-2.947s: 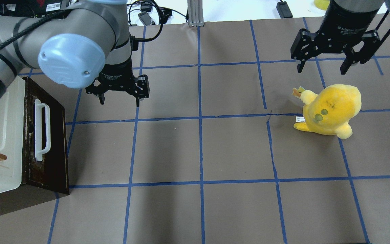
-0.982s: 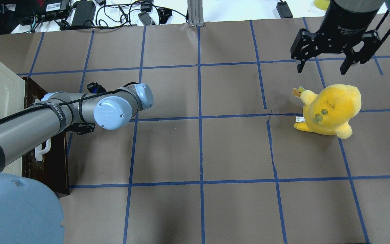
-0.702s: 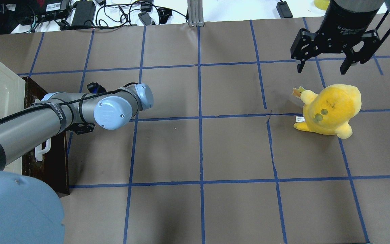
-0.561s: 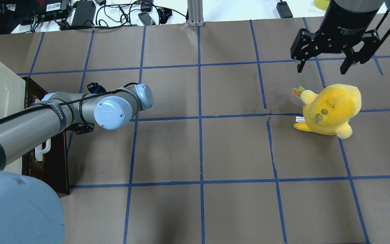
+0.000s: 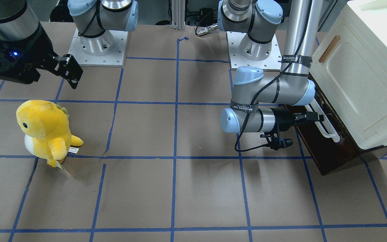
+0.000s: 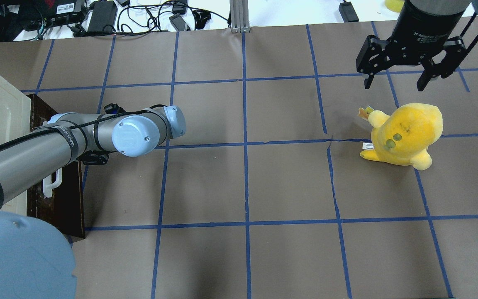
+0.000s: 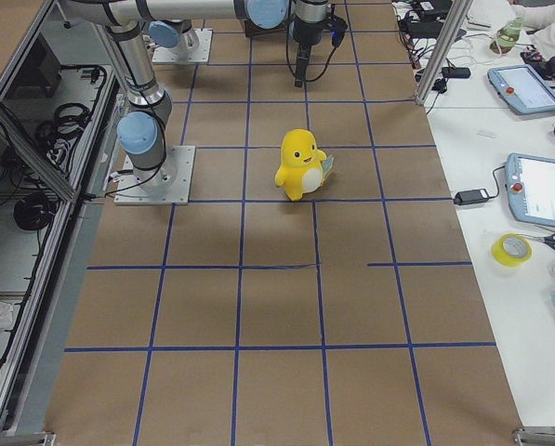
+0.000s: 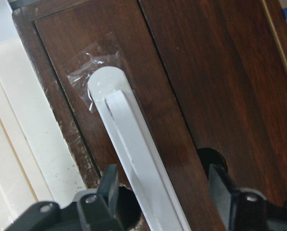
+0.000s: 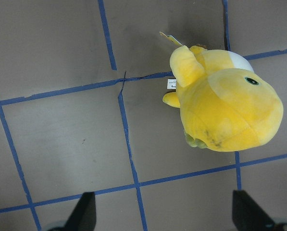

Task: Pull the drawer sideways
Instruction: 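Close the left gripper around the white drawer handle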

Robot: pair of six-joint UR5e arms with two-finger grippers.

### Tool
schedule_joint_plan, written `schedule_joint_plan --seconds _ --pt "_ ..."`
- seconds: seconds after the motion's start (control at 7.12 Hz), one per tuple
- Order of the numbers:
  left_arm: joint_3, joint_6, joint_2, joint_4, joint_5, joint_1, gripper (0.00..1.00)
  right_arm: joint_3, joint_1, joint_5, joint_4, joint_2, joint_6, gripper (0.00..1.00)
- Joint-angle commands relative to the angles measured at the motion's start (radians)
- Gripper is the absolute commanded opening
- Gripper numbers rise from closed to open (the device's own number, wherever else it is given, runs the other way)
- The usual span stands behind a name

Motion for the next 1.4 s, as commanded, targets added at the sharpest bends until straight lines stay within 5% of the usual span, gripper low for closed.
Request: schedule_joint_plan --seconds 0.0,0.84,1.26 --pt "0.005 -0.026 -0.005 -0.017 0.001 0.0 0.47 0.0 0.0 0.0 0.0 0.0 0.0 1.0" --pt "0.009 -0.035 -0.002 -0.017 0.001 0.0 0.22 0.0 0.0 0.0 0.0 0.0 0.0 1.0" --pt "0.012 -0.04 -0.008 -0.015 0.001 -0.004 0.2 0.0 0.0 0.0 0.0 0.0 0.0 1.0"
